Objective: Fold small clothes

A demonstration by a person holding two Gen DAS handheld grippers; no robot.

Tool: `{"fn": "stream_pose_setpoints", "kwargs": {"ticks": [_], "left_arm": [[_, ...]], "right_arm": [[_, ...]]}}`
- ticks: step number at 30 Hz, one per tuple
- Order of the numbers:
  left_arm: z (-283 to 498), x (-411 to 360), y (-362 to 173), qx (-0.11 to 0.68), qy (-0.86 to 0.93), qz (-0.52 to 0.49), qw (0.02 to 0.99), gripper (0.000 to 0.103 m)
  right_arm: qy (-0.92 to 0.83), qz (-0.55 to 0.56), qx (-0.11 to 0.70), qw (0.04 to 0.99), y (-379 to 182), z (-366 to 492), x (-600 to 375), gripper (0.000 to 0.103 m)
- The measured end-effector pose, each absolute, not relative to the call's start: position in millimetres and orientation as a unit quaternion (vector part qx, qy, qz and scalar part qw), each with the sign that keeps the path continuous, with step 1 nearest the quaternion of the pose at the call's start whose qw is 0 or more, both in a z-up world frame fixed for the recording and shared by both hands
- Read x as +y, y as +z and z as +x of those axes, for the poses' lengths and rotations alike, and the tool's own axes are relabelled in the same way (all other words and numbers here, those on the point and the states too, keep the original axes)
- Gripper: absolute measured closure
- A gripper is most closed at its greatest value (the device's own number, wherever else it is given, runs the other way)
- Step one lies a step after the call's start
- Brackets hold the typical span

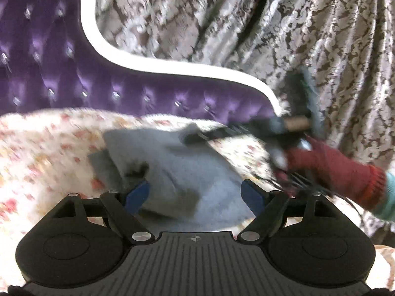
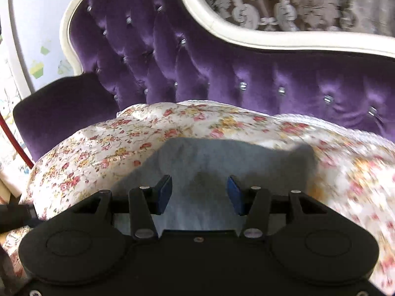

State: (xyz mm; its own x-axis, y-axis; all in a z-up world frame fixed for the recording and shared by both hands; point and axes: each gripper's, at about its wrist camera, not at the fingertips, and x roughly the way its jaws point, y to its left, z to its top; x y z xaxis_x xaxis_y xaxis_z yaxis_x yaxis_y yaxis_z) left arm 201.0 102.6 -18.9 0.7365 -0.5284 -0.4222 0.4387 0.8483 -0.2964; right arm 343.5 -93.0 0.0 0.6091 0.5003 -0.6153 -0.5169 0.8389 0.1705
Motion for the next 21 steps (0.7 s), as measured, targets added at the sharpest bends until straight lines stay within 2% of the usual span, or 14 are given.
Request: {"fn": "stream_pose_setpoints", "kwargs": {"ticks": [10, 16, 21], "left_arm": [[239.8, 85.2, -29.9, 0.293, -0.234, -0.097, 0.922, 0.022], [236.7, 84.5, -59.8, 0.379, -0.298, -0.09, 0.871, 0.022], [227.0, 101.8, -63.2, 0.382, -0.293, -0.113, 0.869, 0.022]], "right_arm": [[0.26, 0.047, 0.345, 0.901, -5.1, 292.7, -149.0, 0.045], [0.253, 0.061, 0.349, 0.901, -9.3, 276.7, -166.3, 0.045], [0.252, 0.053, 0.342, 0.904, -8.6, 269.2, -165.2, 0.045]]}}
